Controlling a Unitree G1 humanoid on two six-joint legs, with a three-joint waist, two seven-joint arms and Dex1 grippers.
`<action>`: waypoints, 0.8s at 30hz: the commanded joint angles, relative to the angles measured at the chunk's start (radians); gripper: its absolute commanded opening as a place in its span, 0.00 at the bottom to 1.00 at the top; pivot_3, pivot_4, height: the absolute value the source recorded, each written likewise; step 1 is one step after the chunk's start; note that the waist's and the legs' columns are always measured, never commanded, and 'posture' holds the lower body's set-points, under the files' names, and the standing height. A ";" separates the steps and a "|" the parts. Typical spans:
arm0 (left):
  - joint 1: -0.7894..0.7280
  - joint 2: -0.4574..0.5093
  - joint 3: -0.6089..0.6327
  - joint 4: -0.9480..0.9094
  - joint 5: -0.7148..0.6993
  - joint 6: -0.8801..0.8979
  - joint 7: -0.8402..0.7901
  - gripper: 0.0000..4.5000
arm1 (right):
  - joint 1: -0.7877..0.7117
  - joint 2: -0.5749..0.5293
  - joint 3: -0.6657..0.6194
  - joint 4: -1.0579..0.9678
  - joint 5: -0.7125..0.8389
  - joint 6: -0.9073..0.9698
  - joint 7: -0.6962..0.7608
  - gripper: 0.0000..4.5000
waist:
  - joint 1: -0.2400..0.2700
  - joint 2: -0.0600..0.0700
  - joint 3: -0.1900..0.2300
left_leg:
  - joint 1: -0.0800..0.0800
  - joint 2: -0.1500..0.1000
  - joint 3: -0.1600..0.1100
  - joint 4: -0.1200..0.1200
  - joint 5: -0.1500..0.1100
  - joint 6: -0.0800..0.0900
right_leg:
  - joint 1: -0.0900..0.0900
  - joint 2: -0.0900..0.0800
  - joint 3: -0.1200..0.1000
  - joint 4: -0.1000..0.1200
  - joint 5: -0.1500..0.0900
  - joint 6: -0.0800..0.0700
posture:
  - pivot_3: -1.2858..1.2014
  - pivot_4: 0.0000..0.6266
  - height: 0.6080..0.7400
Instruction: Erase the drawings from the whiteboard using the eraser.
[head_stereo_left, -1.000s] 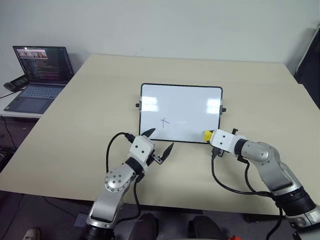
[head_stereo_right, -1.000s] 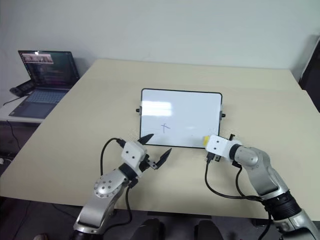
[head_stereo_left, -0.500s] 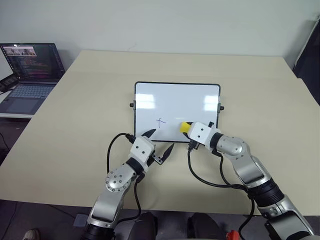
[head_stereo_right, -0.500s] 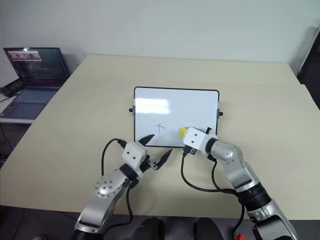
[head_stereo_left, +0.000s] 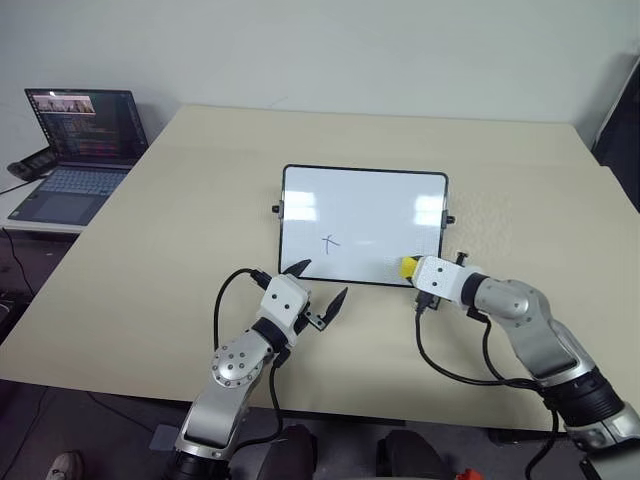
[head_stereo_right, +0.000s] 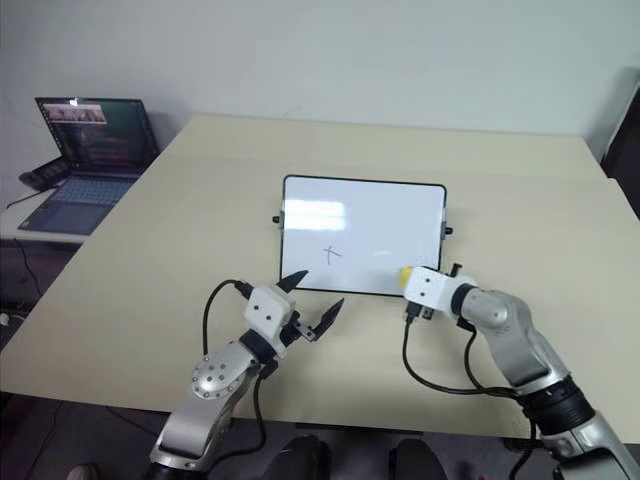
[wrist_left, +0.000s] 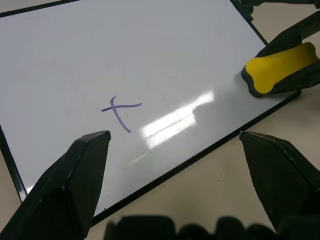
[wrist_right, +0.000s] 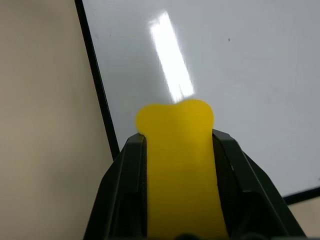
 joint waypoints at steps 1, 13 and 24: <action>-0.010 0.002 0.006 -0.031 -0.005 -0.024 -0.003 1.00 | 0.019 -0.003 -0.058 0.021 0.015 0.060 -0.013 0.30 | 0.000 0.000 0.000 | 0.000 0.000 0.000 0.000 0.000 0.000 | 0.000 0.000 0.000 0.000 0.000 0.000 | 0.52 0.24 1.00; 0.042 -0.008 0.096 -0.093 -0.016 -0.030 0.067 1.00 | -0.064 0.157 -0.070 -0.051 0.128 0.030 -0.042 0.30 | -0.020 0.001 0.001 | -0.015 0.002 0.003 -0.001 0.002 -0.004 | -0.017 0.001 0.000 0.000 0.000 0.000 | 0.52 0.24 1.00; 0.168 -0.074 0.168 -0.097 -0.024 -0.058 0.172 1.00 | -0.153 0.236 -0.025 0.016 0.116 -0.009 -0.067 0.30 | -0.025 0.001 0.001 | -0.017 0.002 0.002 -0.001 0.000 -0.001 | -0.018 0.001 0.000 0.000 0.000 -0.001 | 0.52 0.24 1.00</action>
